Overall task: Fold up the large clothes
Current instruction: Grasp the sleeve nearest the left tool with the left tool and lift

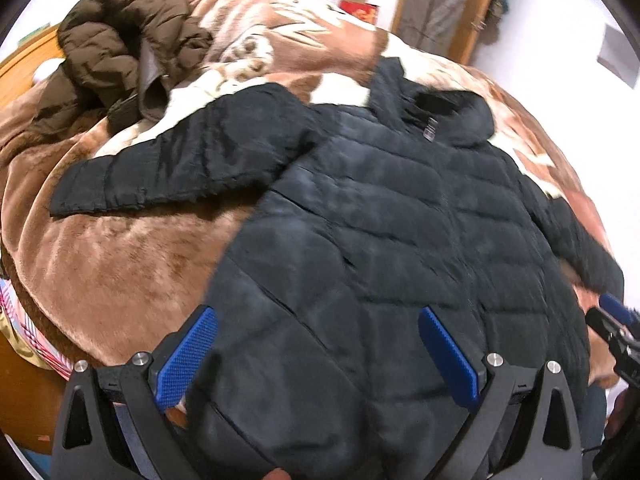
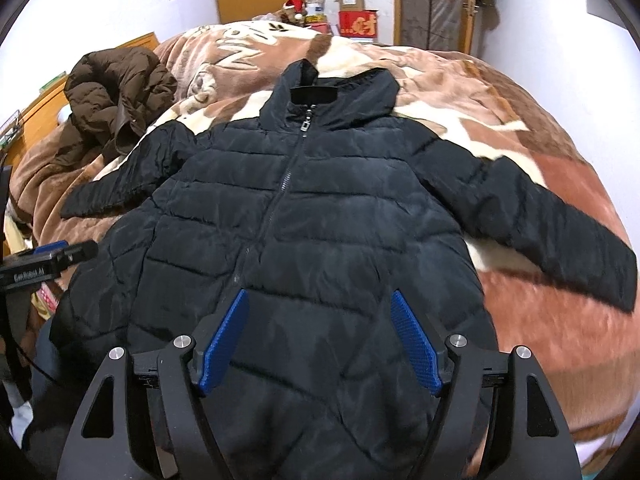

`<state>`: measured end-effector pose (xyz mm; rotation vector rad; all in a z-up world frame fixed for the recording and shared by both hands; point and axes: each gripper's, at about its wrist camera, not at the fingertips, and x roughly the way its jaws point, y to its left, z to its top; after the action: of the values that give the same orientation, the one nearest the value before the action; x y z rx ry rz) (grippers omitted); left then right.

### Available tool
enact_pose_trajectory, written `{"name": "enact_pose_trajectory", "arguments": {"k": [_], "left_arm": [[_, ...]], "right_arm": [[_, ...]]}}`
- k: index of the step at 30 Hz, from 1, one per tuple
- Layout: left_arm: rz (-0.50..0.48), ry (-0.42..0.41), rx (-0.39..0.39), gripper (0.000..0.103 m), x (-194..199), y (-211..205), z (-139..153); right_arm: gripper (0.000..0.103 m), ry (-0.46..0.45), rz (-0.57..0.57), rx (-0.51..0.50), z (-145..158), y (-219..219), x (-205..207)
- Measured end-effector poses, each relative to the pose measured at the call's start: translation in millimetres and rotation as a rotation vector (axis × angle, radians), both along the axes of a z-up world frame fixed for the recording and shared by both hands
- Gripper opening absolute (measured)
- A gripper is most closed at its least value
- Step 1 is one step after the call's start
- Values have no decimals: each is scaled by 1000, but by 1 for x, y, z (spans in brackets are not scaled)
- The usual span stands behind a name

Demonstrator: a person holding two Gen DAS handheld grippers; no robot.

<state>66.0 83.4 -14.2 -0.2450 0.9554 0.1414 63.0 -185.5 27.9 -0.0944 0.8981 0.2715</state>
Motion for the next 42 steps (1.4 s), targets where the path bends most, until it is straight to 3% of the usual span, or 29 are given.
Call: {"name": "enact_pose_trajectory", "arguments": {"k": [4, 7, 10, 20, 28, 31, 34, 39, 42], "left_arm": [[86, -20, 21, 102, 16, 38, -3], [165, -16, 28, 94, 29, 72, -10], [239, -3, 28, 94, 41, 107, -22], [439, 40, -68, 94, 65, 208, -67], [575, 22, -151, 93, 76, 259, -104], [601, 0, -154, 88, 81, 270, -110], [604, -12, -120, 73, 89, 275, -113], [572, -26, -82, 22, 91, 273, -97], [542, -67, -88, 16, 86, 266, -71]], "right_arm": [[74, 0, 25, -7, -3, 14, 25], [73, 2, 46, -17, -7, 25, 43], [73, 6, 58, -37, -13, 35, 61], [73, 37, 43, -73, -34, 44, 112], [73, 87, 17, -94, -58, 35, 130], [73, 102, 3, -102, -67, 30, 133], [73, 115, -7, -107, -73, 27, 134], [73, 125, -17, -106, -77, 21, 128], [73, 126, -15, -102, -75, 17, 119]]}}
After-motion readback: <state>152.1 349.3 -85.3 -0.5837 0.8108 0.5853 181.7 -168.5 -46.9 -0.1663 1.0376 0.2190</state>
